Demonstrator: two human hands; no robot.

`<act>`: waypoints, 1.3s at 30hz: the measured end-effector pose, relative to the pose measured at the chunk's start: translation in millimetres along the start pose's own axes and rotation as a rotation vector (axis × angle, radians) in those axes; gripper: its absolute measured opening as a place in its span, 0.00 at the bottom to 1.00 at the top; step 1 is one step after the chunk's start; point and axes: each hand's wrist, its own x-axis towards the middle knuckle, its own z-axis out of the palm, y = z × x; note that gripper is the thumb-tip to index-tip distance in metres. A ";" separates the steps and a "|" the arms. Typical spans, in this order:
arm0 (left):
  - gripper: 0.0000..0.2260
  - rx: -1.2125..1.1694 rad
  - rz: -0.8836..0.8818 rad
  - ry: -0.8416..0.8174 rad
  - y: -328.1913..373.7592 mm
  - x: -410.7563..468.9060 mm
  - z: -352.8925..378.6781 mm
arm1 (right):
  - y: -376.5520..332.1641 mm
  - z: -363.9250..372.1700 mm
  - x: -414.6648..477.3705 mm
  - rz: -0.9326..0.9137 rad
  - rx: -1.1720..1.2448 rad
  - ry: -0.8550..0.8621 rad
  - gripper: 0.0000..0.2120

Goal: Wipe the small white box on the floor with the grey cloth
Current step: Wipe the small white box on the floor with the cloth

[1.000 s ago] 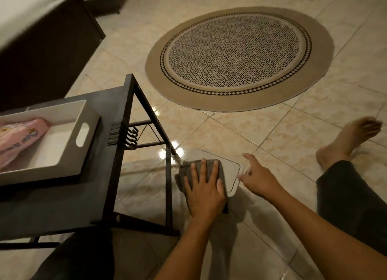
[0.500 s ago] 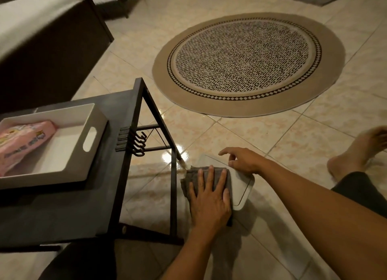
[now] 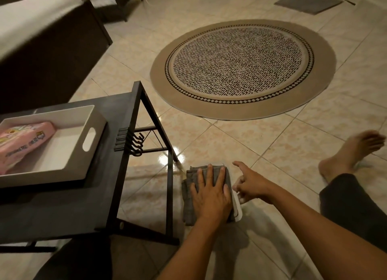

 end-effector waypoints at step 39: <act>0.30 0.055 0.081 0.110 -43.9 -30.2 24.5 | 3.2 0.9 17.8 -0.065 0.087 -0.002 0.29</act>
